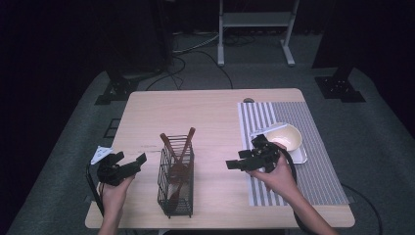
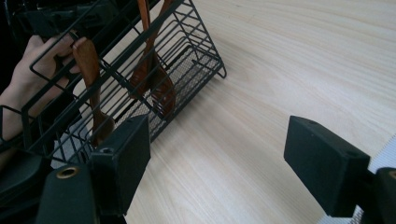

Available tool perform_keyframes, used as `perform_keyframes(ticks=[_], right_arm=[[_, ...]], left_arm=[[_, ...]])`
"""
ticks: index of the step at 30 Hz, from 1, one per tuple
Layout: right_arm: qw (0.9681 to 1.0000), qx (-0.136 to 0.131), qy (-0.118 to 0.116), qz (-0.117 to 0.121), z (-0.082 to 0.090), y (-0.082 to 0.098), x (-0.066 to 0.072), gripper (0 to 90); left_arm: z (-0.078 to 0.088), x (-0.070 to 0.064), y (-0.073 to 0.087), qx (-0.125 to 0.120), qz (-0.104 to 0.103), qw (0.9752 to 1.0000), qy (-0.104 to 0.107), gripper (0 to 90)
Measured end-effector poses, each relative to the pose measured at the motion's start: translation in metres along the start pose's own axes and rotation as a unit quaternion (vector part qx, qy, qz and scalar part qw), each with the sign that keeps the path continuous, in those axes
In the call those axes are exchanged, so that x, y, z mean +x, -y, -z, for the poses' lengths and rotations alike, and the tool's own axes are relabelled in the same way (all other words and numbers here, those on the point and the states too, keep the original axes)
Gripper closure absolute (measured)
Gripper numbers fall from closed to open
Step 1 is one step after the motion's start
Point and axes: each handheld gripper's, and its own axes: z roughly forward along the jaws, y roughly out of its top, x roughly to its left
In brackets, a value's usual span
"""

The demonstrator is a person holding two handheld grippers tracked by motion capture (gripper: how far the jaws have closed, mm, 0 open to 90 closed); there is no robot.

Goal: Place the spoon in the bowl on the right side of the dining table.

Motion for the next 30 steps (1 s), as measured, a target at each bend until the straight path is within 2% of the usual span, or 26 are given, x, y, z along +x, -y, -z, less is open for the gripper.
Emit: perform_keyframes(ticks=[15, 20, 23, 30], right_arm=[[0.9999, 0.005, -0.01, 0.009, -0.017, -0.025, 0.01, 21.6], [0.9998, 0.005, -0.01, 0.014, -0.023, -0.033, 0.012, 21.6], [0.9996, 0.006, -0.004, 0.025, -0.026, -0.038, 0.015, 21.6], [0.9996, 0.01, -0.004, 0.028, -0.034, -0.05, 0.018, 21.7]], left_arm=[[0.0, 0.0, 0.0, 0.0, -0.003, 1.0, -0.002, 2.0], [0.001, 0.001, 0.0, -0.001, -0.002, 1.0, -0.002, 2.0], [0.001, 0.001, 0.0, -0.002, -0.003, 1.0, -0.003, 2.0], [0.0, 0.002, 0.0, -0.001, -0.002, 1.0, -0.003, 2.0]])
